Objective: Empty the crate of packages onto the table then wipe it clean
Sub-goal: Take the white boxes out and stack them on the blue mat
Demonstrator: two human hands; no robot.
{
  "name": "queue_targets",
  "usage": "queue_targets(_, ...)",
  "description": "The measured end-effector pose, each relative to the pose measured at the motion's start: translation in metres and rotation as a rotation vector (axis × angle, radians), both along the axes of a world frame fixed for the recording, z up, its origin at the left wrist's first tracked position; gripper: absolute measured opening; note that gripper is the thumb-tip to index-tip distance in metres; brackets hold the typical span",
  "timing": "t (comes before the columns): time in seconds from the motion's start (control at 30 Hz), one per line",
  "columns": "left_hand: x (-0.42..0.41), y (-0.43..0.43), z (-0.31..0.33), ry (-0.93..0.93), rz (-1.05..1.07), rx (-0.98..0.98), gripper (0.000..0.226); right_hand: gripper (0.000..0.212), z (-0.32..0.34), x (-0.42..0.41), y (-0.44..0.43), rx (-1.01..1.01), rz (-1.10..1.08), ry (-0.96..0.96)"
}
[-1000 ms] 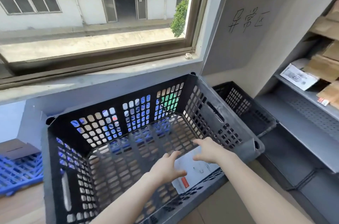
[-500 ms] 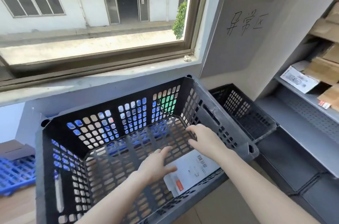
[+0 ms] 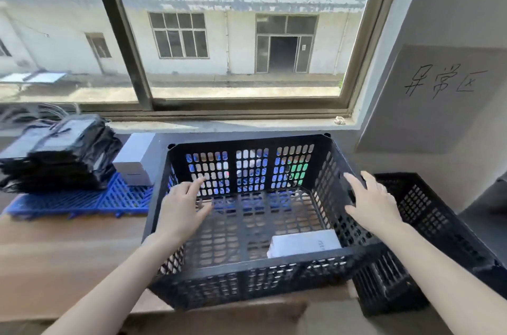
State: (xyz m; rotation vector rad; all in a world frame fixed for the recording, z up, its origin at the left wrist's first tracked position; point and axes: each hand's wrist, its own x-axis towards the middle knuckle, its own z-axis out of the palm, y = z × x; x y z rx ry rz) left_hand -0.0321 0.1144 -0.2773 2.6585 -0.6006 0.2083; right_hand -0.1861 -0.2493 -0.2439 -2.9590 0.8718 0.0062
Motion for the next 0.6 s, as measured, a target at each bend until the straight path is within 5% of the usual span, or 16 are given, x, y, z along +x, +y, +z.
queue_targets(0.17,-0.012,0.046,0.005,-0.021,0.224,0.224,0.07,0.074,-0.007,-0.007,-0.001,0.258,-0.076,-0.076)
queue_targets(0.3,-0.018,0.062,0.009,0.203,0.271,0.072,0.063,0.072,-0.007,-0.003,-0.003,0.278,-0.124,-0.177)
queue_targets(0.6,-0.025,0.076,0.011,0.177,0.221,0.025,0.054,0.064,-0.004,-0.015,0.006,0.346,-0.217,-0.317)
